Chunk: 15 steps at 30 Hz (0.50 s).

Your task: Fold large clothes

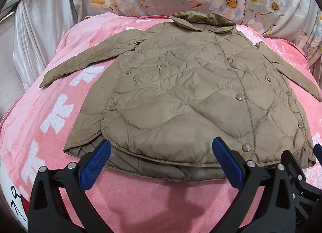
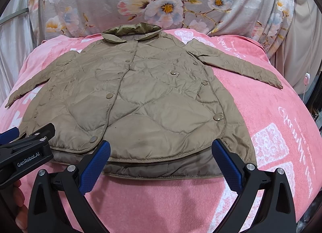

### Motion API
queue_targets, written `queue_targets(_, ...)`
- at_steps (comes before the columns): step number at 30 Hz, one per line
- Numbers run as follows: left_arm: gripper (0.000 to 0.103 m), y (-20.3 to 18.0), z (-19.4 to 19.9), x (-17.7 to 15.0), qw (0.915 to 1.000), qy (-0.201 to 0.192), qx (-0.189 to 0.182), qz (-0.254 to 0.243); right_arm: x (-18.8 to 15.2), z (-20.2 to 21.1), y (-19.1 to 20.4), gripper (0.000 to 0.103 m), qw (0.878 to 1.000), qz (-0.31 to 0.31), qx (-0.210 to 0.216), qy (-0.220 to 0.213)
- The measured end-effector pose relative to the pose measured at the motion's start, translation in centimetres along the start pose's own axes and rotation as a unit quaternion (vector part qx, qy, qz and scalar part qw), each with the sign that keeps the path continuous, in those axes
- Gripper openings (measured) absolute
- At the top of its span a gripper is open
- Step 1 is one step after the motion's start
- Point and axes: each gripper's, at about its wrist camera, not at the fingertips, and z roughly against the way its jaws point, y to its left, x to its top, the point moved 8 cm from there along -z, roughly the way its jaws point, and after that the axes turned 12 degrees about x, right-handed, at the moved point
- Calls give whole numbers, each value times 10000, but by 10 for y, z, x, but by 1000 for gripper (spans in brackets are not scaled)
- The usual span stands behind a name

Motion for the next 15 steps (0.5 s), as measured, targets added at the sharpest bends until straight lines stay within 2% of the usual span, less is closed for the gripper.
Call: queue_targets(15, 98, -1, -2, 3, 10000, -4, 26, 27, 5, -6, -3, 98, 9998, 14, 169, 60)
